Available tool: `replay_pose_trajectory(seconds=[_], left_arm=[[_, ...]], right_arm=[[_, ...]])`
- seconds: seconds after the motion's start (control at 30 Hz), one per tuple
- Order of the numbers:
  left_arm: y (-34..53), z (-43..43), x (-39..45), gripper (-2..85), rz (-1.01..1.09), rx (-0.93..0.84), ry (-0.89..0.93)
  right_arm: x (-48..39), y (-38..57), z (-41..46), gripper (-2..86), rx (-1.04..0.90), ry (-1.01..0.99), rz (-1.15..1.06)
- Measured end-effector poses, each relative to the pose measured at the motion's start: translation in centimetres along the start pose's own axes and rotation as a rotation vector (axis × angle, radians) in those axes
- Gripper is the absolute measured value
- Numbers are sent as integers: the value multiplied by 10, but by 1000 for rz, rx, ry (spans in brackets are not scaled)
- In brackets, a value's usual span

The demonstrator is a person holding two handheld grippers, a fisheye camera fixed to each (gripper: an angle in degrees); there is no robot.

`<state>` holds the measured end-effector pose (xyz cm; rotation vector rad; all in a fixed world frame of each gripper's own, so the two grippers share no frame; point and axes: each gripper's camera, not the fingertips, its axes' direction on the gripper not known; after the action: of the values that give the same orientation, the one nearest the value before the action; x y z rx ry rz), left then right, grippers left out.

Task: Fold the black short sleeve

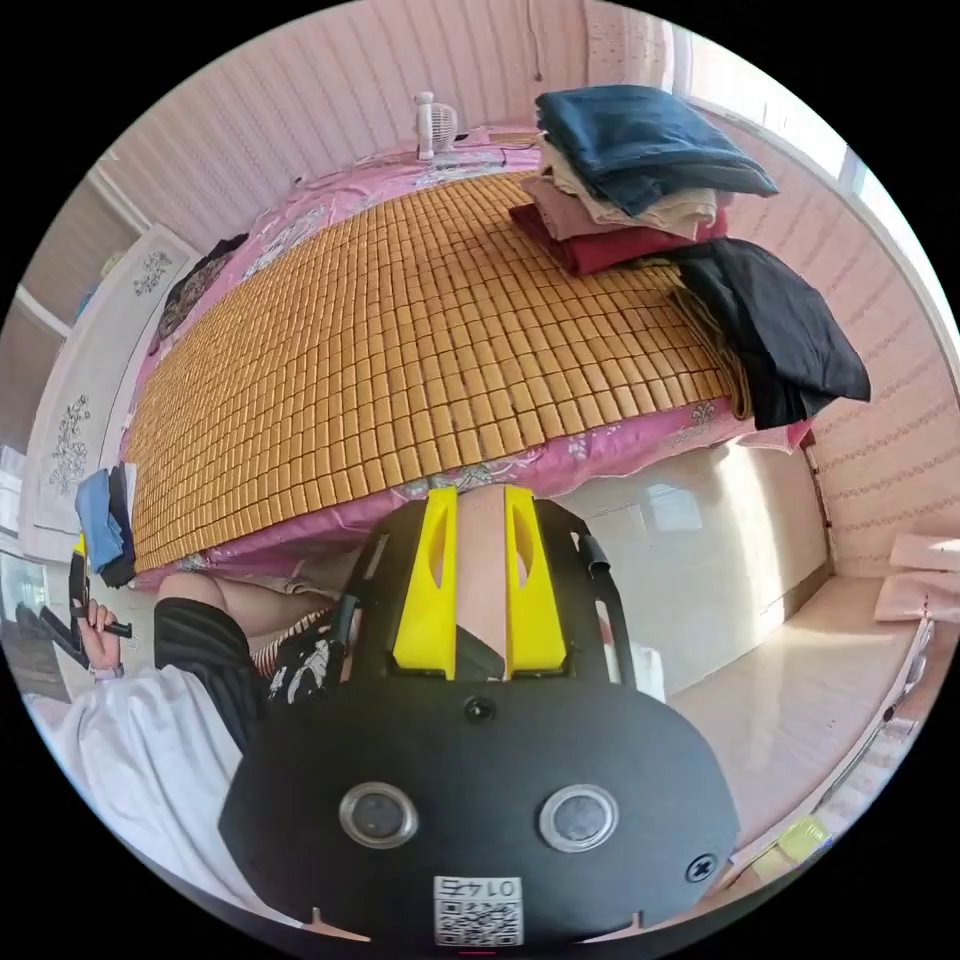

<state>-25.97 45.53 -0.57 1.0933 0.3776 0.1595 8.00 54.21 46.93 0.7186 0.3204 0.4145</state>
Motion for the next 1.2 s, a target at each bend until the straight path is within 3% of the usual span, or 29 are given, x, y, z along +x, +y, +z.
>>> replay_pose_trajectory(seconds=[0.13,0.37,0.7,0.83,0.97,1.2], left_arm=[[-30,87,92,84,199,-67,145],[-39,224,219,104,409,-266,345],[-59,426,386,113,679,-429,531],[-53,491,456,120,787,-467,599],[-43,537,503,128,848,-506,651],[-50,570,555,132,871,-445,713]], right_arm=[[73,39,5,79,117,-60,97],[179,75,24,88,250,39,118],[312,27,42,120,353,233,105],[363,1,75,132,264,233,164],[422,-11,122,60,106,146,288],[428,25,68,1,363,80,164]])
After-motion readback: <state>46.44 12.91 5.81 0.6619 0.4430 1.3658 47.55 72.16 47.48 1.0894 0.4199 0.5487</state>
